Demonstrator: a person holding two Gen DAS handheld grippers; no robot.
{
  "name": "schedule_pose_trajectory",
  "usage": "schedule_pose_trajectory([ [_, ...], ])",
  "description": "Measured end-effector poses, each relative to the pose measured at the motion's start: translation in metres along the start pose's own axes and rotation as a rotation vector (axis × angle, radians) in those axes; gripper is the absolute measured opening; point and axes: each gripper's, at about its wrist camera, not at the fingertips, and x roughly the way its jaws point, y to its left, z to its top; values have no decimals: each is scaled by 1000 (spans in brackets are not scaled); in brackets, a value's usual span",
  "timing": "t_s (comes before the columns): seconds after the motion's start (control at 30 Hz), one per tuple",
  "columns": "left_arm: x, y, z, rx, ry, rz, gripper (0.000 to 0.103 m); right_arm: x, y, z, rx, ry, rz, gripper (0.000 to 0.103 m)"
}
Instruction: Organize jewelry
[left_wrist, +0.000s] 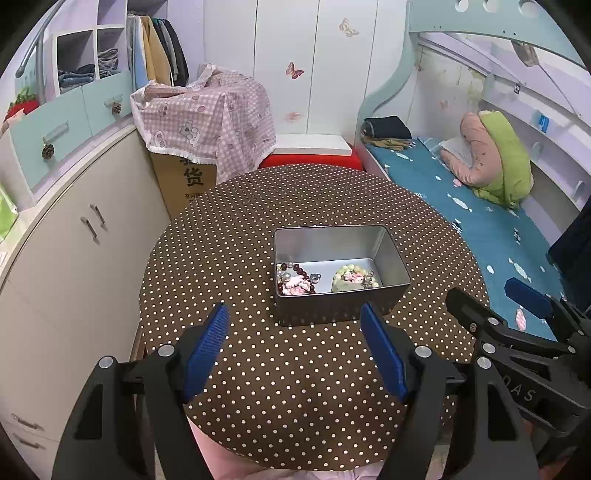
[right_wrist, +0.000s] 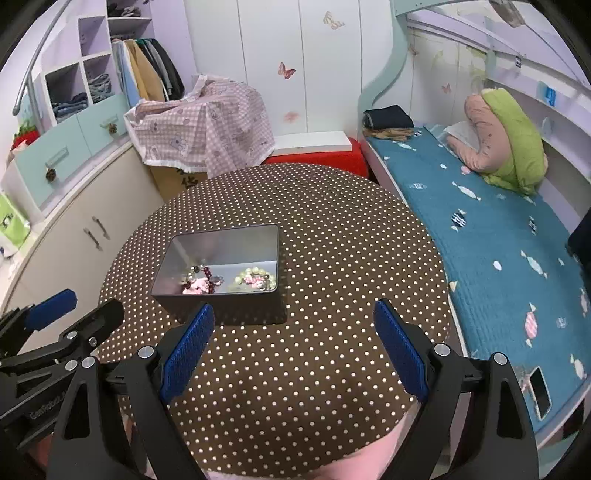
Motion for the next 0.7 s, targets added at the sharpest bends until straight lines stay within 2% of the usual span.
schedule_pose_trajectory([
  [0.7, 1, 1, -2, 1, 7, 9, 71, 1, 4, -2, -11, 7, -4, 85],
])
